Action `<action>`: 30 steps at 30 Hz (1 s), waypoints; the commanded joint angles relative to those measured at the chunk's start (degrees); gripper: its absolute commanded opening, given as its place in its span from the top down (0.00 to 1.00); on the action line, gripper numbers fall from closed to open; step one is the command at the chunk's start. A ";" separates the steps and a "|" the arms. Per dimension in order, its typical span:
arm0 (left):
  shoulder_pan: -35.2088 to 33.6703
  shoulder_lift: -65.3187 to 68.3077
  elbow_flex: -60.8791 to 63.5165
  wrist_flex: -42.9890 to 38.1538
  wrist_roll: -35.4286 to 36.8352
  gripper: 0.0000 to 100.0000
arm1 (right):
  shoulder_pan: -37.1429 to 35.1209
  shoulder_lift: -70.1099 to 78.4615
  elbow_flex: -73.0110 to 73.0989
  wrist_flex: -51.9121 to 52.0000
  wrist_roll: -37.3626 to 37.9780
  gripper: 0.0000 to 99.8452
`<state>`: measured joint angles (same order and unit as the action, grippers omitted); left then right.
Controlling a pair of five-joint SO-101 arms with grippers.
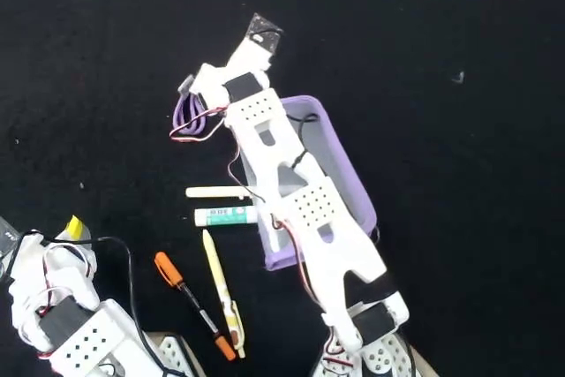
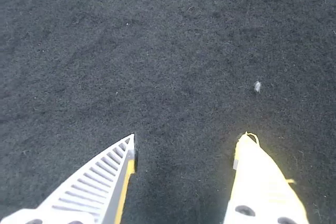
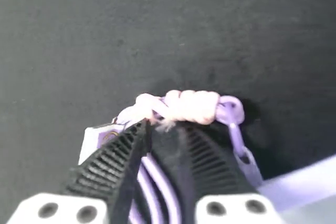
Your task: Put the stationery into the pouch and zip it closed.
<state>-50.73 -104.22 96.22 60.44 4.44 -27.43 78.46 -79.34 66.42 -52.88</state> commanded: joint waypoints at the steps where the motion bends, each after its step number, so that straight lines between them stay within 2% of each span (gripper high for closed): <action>1: 0.22 -0.26 1.19 -0.79 0.79 0.70 | 2.55 -0.57 -0.31 2.73 0.18 0.98; 6: 0.13 -0.26 1.19 -0.79 0.70 0.70 | 3.60 -0.57 -5.76 12.40 0.53 0.99; 8: 0.13 -0.26 1.19 -0.79 0.70 0.70 | 3.78 -0.57 -10.86 17.76 4.31 0.99; 12: 0.13 -0.26 1.19 -0.79 0.62 0.70 | 3.60 -2.33 -16.31 23.65 15.82 0.99; 17: -0.13 -0.26 1.19 -0.79 0.53 0.70 | 2.55 -6.29 -15.87 21.80 30.59 0.99; 24: -0.22 -0.26 1.19 -0.70 0.53 0.70 | 2.55 -5.49 -16.40 16.88 57.41 0.99; 26: -0.22 -0.26 1.19 -0.70 0.53 0.70 | 2.55 -5.32 -16.40 16.79 61.71 0.95; 30: -0.22 -0.26 1.19 -0.70 0.53 0.70 | 2.90 -5.23 -16.40 16.09 64.88 0.77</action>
<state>-50.73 -104.22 96.22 60.44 4.44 -24.79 77.49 -92.79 84.09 9.45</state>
